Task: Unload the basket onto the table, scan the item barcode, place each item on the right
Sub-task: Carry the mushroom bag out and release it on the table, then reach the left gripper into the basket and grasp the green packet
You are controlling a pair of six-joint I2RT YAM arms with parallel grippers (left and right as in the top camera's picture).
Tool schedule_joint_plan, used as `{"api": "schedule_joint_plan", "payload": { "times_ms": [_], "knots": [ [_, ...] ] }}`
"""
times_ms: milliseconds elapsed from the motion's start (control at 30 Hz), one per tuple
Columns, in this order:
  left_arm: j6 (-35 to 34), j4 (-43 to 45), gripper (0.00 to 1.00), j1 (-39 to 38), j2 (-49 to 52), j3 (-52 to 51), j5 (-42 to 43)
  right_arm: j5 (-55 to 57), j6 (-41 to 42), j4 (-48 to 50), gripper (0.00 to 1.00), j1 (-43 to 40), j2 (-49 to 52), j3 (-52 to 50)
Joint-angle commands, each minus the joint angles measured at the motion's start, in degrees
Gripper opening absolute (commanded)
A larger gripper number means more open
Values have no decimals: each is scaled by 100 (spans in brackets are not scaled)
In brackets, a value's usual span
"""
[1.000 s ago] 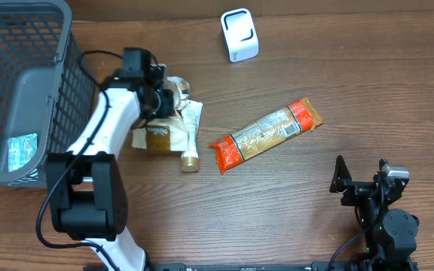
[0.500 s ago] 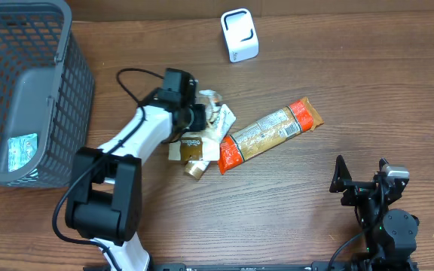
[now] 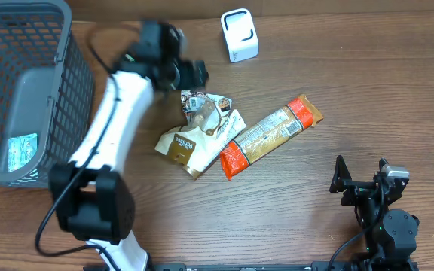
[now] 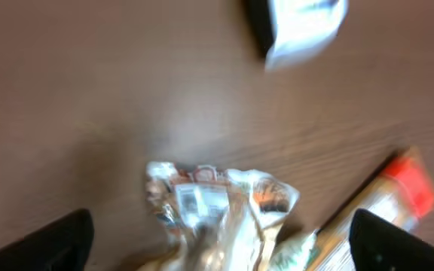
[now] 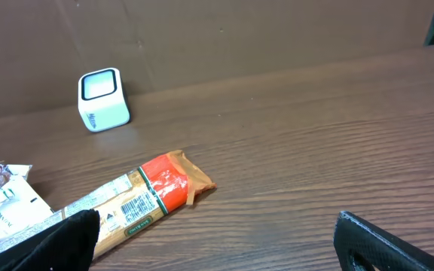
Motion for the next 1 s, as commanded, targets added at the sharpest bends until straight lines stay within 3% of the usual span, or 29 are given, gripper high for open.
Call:
{"api": "schedule_joint_plan", "payload": {
  "times_ms": [0, 233, 400, 667, 967],
  "knots": [
    [813, -507, 100, 433, -369, 1561, 31, 37, 13, -101, 100, -22, -50, 39],
    [905, -1740, 100, 1958, -385, 3759, -1093, 37, 13, -101, 100, -22, -50, 39],
    [743, -2107, 100, 3051, -363, 3786, -1572, 37, 13, -101, 100, -22, -50, 39],
    [623, -1698, 100, 4028, -345, 2260, -1694, 37, 13, -101, 100, -24, -50, 39],
    [1012, 177, 100, 4103, -345, -31, -1694, 37, 13, -101, 100, -22, -50, 39]
  ]
}}
